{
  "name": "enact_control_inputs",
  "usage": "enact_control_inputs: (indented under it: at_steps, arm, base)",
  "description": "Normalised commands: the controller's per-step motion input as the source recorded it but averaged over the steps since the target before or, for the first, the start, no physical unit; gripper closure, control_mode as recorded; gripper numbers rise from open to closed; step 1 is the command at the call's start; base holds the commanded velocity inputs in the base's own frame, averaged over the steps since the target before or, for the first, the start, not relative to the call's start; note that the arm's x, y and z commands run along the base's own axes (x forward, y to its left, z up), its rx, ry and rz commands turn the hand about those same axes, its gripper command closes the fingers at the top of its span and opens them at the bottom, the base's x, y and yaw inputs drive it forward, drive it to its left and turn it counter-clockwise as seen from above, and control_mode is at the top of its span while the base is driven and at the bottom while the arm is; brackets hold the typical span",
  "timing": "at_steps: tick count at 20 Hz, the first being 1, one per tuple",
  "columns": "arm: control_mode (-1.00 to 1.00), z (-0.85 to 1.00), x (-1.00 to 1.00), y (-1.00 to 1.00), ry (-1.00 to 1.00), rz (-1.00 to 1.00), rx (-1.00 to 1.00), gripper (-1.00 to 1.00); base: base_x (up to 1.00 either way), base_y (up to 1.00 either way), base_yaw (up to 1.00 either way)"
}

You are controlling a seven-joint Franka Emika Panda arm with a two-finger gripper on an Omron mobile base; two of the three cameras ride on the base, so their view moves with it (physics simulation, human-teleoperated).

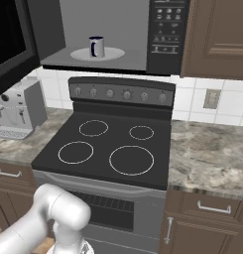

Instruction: Pick the mug from the counter and place it inside the microwave. Then close the microwave.

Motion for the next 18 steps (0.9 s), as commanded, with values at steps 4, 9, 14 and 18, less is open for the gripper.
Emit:
enact_control_inputs:
  at_steps: [4,9,14,18]
  arm:
    - [-1.00,0.00,0.00,-0.42,0.00,0.00,0.00,-1.00]
    - [-1.00,0.00,0.00,-0.48,0.00,0.00,0.00,-1.00]
    - [-1.00,0.03,0.00,-0.47,0.00,0.02,0.01,-1.00]
    - [-1.00,0.09,0.00,-0.45,0.00,0.04,0.00,-1.00]
  base:
    - [0.00,0.00,0.00]
    - [0.00,0.00,0.00]
    - [0.00,0.00,0.00]
    - [0.00,0.00,0.00]
